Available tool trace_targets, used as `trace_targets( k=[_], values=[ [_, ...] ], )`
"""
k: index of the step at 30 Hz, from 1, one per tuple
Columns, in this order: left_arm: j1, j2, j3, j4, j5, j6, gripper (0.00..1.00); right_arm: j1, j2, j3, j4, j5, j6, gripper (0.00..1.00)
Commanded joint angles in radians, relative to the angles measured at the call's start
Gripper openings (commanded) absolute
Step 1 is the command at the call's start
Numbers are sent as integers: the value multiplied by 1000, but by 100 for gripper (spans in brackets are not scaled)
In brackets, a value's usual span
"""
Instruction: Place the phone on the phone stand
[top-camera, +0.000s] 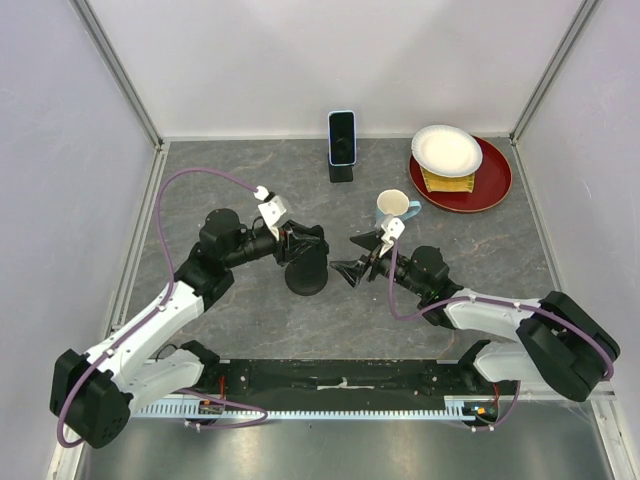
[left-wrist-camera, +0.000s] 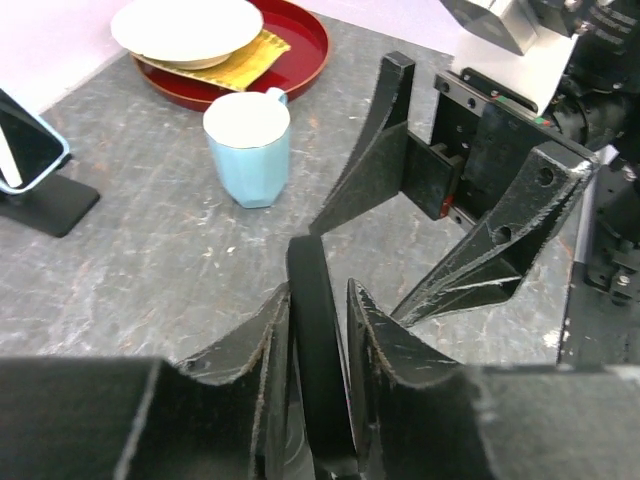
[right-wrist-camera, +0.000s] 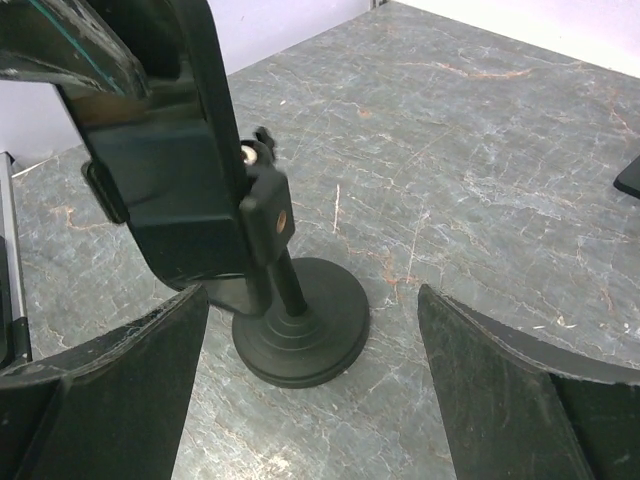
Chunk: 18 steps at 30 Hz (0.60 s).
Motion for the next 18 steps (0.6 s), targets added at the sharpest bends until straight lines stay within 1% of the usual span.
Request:
trace_targets(
  k=[1,3,4,7,14,16,18],
  values=[
    [9,-49,13,74,-102,-18,36,-5,14,44,49,-27,13,92],
    [9,-62,7,72,-115,-18,43,-5,25,49,46,-31,13,92],
    [9,-65,5,72,-122,-16,48,-5,28,50,49,-33,16,92],
    [11,-79,5,72,-136,-18,54,-3,45,64,47,-57,16,92],
    [12,-144,-8,84,-163,-11,58,12,51,64,41,-33,-4,93],
    [12,-170,-16,90,-180,-8,59,26,50,67,26,15,-24,93],
    [12,-213,-39,115,-229,-4,60,66,51,80,3,55,-53,93]
  ],
)
